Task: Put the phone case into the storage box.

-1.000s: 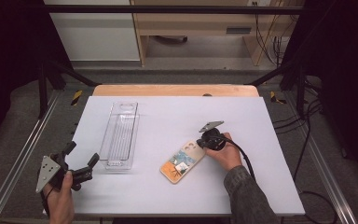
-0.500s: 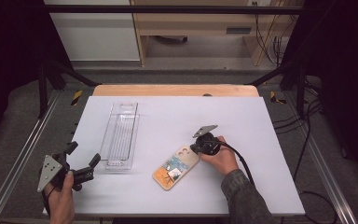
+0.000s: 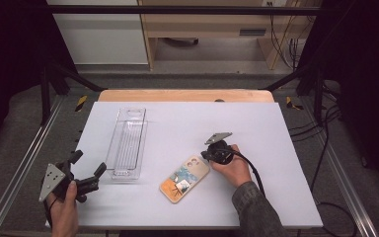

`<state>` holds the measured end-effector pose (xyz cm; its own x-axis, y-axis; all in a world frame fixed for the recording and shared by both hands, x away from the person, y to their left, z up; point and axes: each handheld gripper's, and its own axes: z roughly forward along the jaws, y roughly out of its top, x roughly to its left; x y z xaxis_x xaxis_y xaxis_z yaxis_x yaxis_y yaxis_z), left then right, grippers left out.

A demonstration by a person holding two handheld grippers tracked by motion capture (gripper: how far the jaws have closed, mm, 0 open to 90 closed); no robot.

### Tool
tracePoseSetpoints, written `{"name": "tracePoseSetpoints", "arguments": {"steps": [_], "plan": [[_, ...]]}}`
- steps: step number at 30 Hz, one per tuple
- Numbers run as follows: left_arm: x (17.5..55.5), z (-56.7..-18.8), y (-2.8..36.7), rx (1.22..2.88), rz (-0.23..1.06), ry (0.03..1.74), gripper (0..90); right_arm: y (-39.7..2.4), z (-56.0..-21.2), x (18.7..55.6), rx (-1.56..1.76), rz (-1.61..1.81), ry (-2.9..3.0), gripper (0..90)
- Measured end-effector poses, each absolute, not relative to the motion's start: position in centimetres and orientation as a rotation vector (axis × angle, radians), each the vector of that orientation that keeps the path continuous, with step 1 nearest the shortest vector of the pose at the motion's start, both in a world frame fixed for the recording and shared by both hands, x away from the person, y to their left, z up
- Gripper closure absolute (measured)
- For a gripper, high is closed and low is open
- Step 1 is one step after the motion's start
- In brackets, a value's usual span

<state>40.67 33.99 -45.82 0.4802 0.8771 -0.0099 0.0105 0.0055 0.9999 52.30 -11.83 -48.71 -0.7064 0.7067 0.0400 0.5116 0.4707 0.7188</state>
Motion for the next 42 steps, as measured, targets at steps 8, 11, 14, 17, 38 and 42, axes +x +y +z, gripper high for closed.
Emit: {"name": "tracePoseSetpoints", "arguments": {"steps": [8, 11, 14, 17, 38, 42], "plan": [[40.7, -45.7, 34.3, 1.407, 0.812, 0.865, 1.6, -12.3, -46.9, 51.2, 1.058, 1.185, 2.268, 90.0], [40.7, -45.7, 34.3, 1.413, 0.813, 0.863, 1.5, -12.7, -46.4, 50.6, 1.055, 1.242, 2.193, 90.0], [40.7, -45.6, 34.3, 1.418, 0.811, 0.865, 1.6, -13.5, -46.0, 49.9, 1.065, 1.291, 2.132, 90.0], [40.7, -45.6, 34.2, 1.424, 0.810, 0.864, 1.6, -14.5, -45.6, 49.2, 1.087, 1.348, 2.072, 90.0], [40.1, -44.0, 33.9, 1.477, 0.791, 0.874, 1.0, -20.5, -45.2, 43.2, 1.177, 1.471, 1.781, 5.6], [40.0, -43.4, 34.0, 1.491, 0.812, 0.864, 1.0, -21.7, -46.1, 42.6, 1.159, 1.484, 1.761, 5.4]]}}
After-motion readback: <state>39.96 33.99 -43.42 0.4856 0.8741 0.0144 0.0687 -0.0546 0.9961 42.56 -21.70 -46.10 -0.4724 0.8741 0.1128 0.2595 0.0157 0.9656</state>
